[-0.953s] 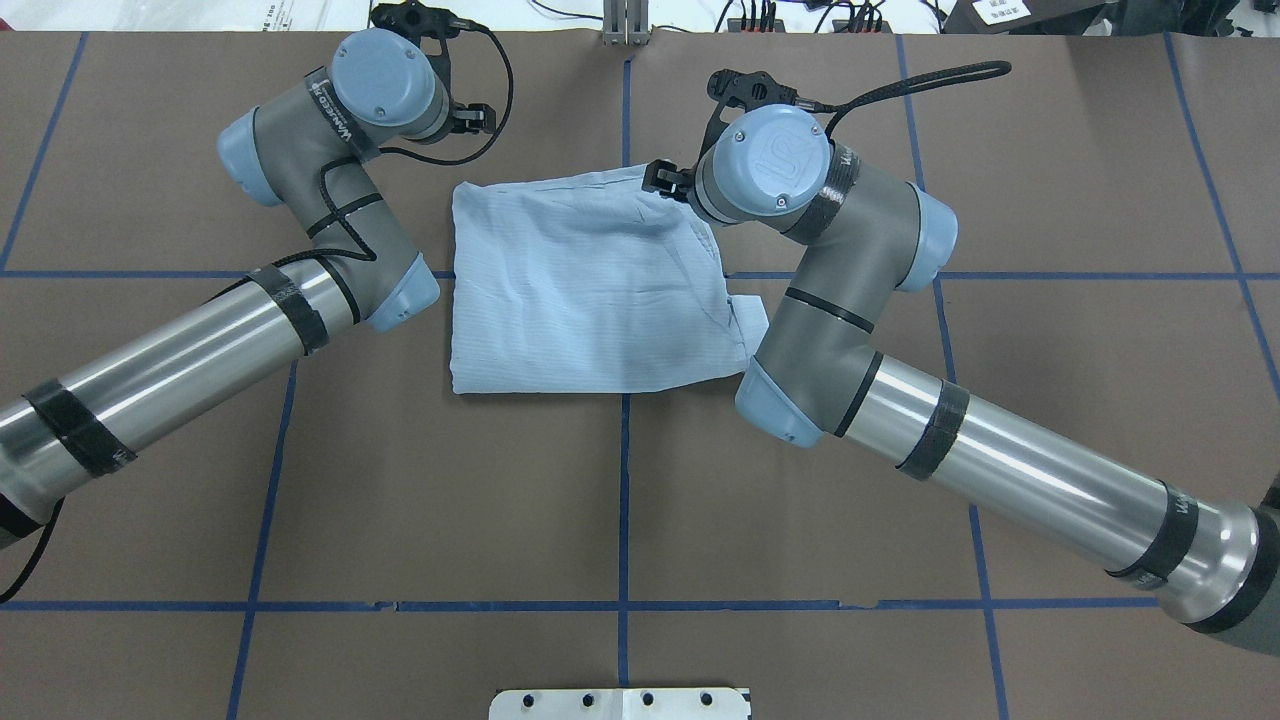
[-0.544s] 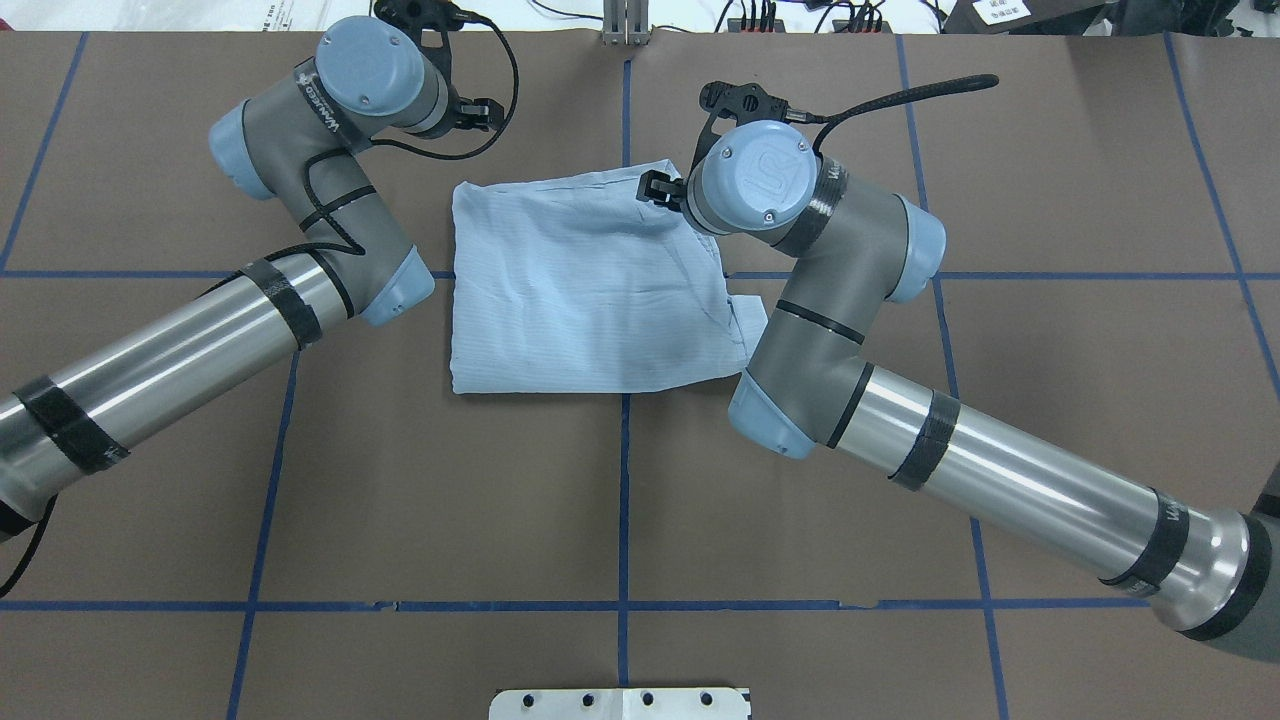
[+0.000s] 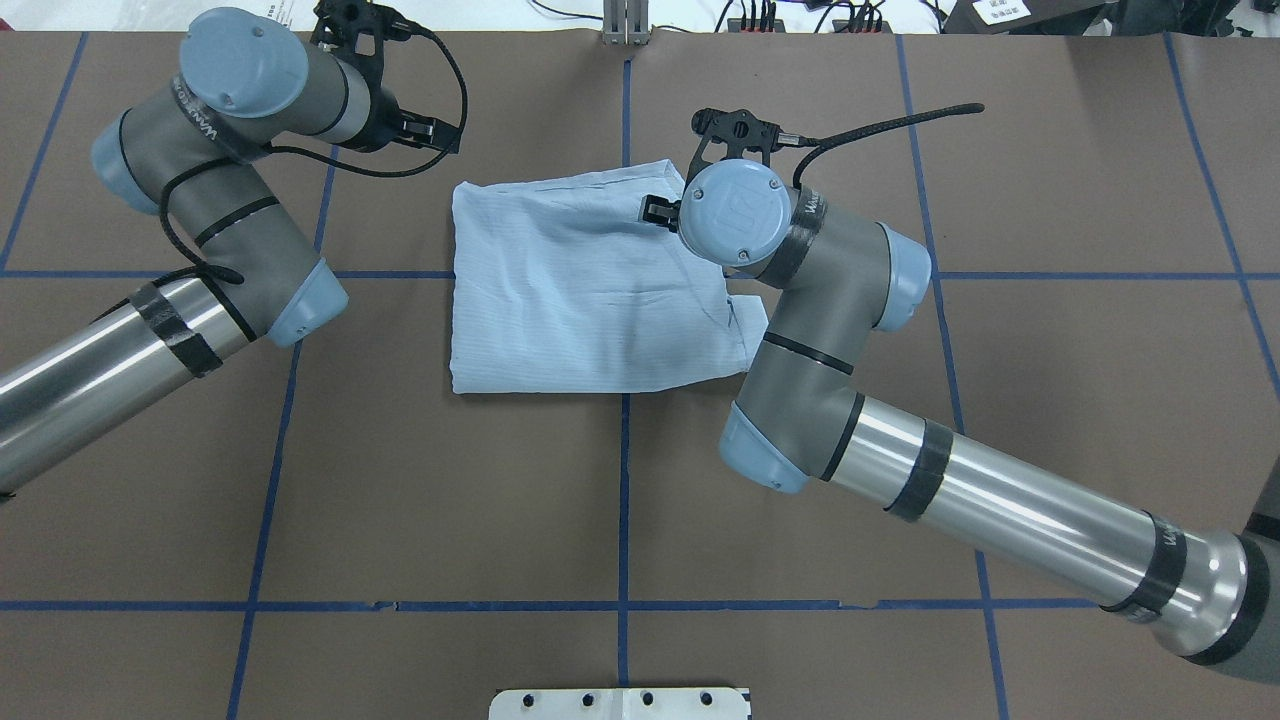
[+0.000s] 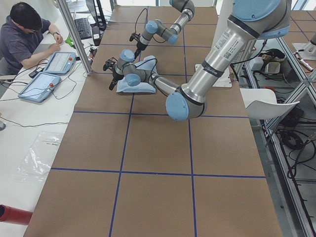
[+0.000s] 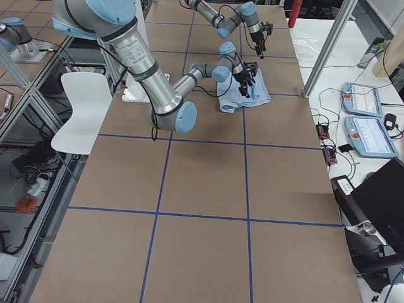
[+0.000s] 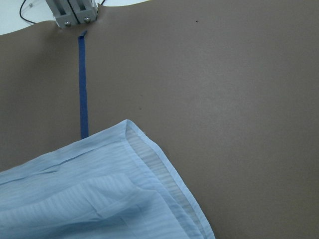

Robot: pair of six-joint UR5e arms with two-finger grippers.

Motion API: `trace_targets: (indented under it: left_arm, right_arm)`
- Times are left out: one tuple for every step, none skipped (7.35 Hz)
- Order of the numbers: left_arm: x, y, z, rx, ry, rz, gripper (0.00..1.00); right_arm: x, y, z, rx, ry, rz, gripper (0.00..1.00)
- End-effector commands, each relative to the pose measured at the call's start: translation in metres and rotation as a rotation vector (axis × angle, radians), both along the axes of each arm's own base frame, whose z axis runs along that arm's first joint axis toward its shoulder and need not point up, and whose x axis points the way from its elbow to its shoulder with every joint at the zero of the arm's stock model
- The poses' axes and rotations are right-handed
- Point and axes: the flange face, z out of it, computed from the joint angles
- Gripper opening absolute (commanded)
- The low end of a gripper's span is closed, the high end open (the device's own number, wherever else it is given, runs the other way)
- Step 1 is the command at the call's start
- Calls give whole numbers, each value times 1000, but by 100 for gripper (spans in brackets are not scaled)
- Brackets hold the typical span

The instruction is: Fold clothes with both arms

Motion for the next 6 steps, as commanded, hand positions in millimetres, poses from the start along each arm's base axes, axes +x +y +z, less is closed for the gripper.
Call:
trace_targets:
  left_arm:
    - [-10,14,-8,25,21,2,100]
    - [-13,19,-13,31,35,-2,100]
    - [-13,23,-21,40,48,-4,100]
    - [-13,27,-28,51,56,-6,100]
    - [-18,32,-26,57,59,-6,100]
    - [-26,41,-23,63,62,-6,100]
  right_arm:
    - [33,77,14,14,-36,-55,100]
    - [20,105,17,-4,-70,-36,100]
    - [4,124,12,-23,-95,-28,100]
    - [-2,135,17,-1,-117,-23,100]
    - [-11,151,31,35,-146,-24,100]
    - [-11,150,30,46,-141,-27,100]
